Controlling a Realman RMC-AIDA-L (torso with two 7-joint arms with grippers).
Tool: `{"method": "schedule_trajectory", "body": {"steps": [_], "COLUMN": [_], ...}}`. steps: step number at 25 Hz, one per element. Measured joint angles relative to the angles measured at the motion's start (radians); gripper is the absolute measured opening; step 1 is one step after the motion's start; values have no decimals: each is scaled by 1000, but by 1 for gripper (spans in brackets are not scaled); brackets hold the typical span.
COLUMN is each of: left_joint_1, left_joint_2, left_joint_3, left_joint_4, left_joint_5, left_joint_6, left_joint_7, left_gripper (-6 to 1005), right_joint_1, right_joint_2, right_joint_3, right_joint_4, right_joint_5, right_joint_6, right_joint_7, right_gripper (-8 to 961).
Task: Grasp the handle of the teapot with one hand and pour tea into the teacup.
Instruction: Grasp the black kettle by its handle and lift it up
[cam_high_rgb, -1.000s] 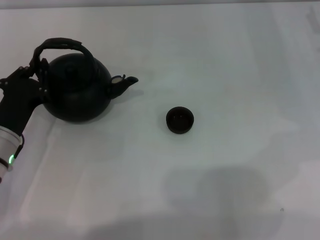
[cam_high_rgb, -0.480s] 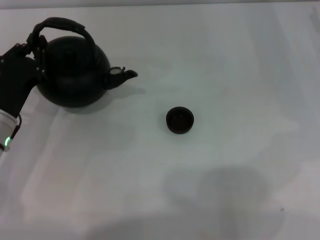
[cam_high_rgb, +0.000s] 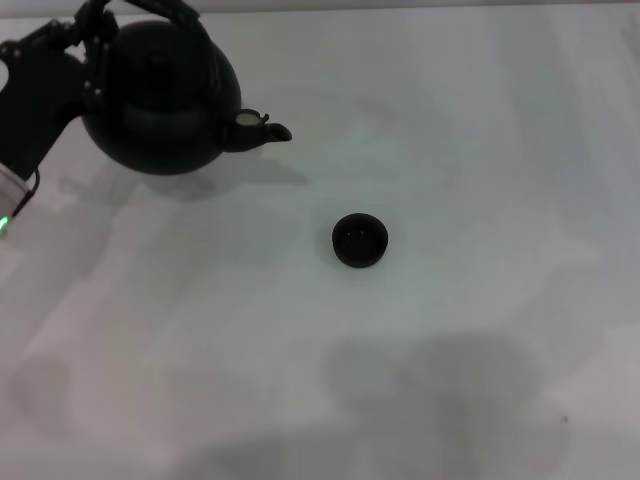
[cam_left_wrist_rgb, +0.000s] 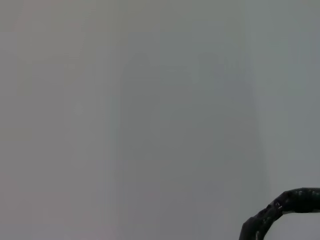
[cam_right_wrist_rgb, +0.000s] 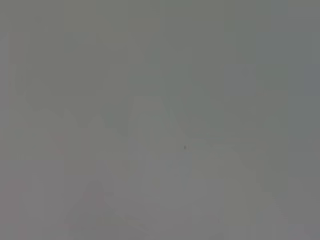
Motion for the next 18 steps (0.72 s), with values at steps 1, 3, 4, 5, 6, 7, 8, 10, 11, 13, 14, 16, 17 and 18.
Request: {"method": "schedule_trajectory", "body": {"steps": [1,3,4,5,6,7,8,10,11,13,14,16,17,18], "left_joint_1": [-15,-38,-53,-66,-82,-96,-114,-135,-150,-168,-176,-198,-205,-213], "left_joint_2": [2,7,11,15,20,25,33,44,53,61,63,64,63,61], "left_joint_3": [0,1,1,1,1,1,1,1,1,1,1,1,1,1], "left_joint_4": [-18,-45,-62,-75,-93,-106,-121,-132,-134,-136,-136,-142,-144,-146], "left_joint_5": [11,32,47,61,75,87,102,122,139,160,175,210,223,239], "left_joint_6": [4,6,6,4,1,-1,-4,-10,-16,-24,-30,-50,-57,-68], "left_joint_7": [-3,-15,-32,-50,-76,-98,-125,-154,-170,-180,-184,-187,-187,-187], "left_gripper": [129,129,129,129,129,129,129,129,129,129,129,129,129,130], "right_joint_1": [-1,-3,-4,-6,-8,-11,-14,-17,-19,-21,-23,-25,-26,-27], "right_joint_2": [0,0,0,0,0,0,0,1,1,1,1,0,0,-1], "right_joint_3": [0,0,0,0,0,0,1,3,6,6,7,8,8,7], "right_joint_4": [0,-1,-1,-2,-2,-2,-2,-2,-1,-1,0,0,0,0], "right_joint_5": [0,1,1,1,1,1,1,1,2,3,4,6,6,6], "right_joint_6": [1,4,7,10,12,15,18,20,21,21,21,23,23,23], "right_joint_7": [0,0,0,0,0,0,0,0,0,0,0,0,0,0], "right_gripper": [849,848,848,848,848,848,848,848,848,848,848,848,848,848]}}
